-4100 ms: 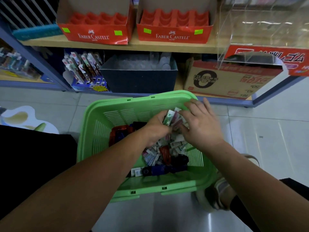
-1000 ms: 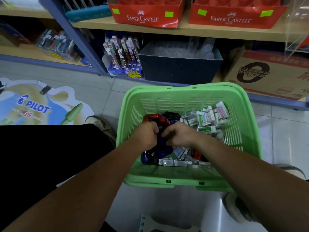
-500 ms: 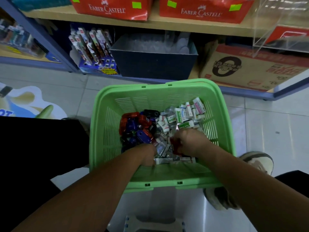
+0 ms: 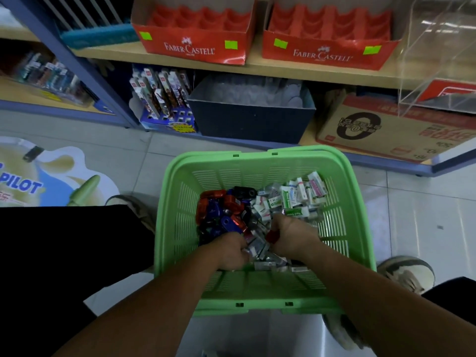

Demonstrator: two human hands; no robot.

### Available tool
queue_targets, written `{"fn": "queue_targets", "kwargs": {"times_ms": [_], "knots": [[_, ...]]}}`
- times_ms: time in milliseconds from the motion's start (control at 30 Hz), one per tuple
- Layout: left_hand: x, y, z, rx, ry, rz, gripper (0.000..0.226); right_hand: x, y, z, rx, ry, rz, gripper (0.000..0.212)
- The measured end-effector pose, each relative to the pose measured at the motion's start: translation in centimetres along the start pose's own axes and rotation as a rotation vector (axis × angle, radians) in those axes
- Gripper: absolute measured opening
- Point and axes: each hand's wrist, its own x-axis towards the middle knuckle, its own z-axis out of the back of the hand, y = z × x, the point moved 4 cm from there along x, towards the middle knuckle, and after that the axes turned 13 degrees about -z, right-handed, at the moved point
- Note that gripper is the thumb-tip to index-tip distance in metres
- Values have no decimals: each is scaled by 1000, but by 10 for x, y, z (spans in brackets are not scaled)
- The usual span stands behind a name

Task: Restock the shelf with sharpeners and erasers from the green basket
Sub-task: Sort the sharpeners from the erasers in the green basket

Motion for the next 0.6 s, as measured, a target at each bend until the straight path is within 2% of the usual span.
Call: {"fn": "queue_targets", "kwargs": {"times_ms": [100,233,300,333,433,500,533,600], "knots": [[-9,-4,20,-249,-224,17,32,-12,5,20,171,30,62,39],[-14,-36,31,-451,-371,-18,28,-32,1,62,145,-69,110,40],[-12,-55,27,-562,-396,-16,42,-41,-6,85,151,-158,150,40],[-9,-64,23,-594,-401,-9,41,-47,-9,94,176,-188,172,40],[0,-96,12,-693,-385,-64,21,-57,-17,107,240,-250,217,48],[5,-108,2,-774,-328,-133,15,-61,-21,108,241,-274,249,56],[8,-109,-4,-704,-309,-171,12,-61,-24,107,241,-271,254,57],[13,-105,-13,-342,-269,-231,3,-59,-32,102,249,-230,247,56]]}}
